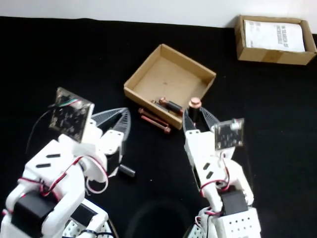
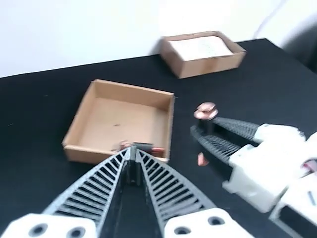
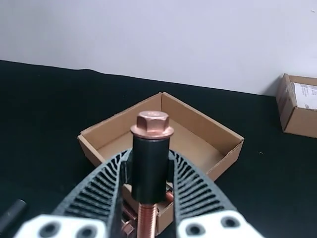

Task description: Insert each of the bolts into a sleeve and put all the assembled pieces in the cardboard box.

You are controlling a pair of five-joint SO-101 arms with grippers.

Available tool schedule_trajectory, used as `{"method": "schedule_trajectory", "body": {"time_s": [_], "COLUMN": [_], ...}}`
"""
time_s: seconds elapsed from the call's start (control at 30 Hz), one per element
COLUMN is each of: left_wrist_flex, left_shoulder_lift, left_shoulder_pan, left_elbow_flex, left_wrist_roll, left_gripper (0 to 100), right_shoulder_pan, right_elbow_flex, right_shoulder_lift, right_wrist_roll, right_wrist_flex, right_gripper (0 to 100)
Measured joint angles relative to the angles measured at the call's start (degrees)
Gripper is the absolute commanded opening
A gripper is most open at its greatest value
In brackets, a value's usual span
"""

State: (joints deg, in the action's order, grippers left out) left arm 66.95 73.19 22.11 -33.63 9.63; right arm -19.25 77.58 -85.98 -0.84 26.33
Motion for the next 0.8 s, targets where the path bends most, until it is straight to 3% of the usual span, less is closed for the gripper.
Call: {"method": "schedule_trajectory", "body": {"time_s": [0.3, 0.6, 0.8], "left_wrist_flex": [0.0, -9.4, -16.9], "left_shoulder_lift": [12.8, 29.4, 30.1], "left_shoulder_pan": [-7.9, -16.0, -21.3], "left_elbow_flex": [-15.5, -40.5, -51.9], "left_wrist_roll": [-0.1, -0.1, 0.0], "left_gripper": [1, 1, 1], "right_shoulder_pan": [-0.2, -0.4, -0.4], "right_elbow_flex": [-23.6, -42.4, -53.5], "right_shoulder_lift": [31.6, 60.4, 75.9], "right_wrist_roll": [-1.8, -16.3, -23.2], "right_wrist_flex": [0.0, 0.1, 0.1], "right_gripper": [0.6, 0.6, 0.6]}}
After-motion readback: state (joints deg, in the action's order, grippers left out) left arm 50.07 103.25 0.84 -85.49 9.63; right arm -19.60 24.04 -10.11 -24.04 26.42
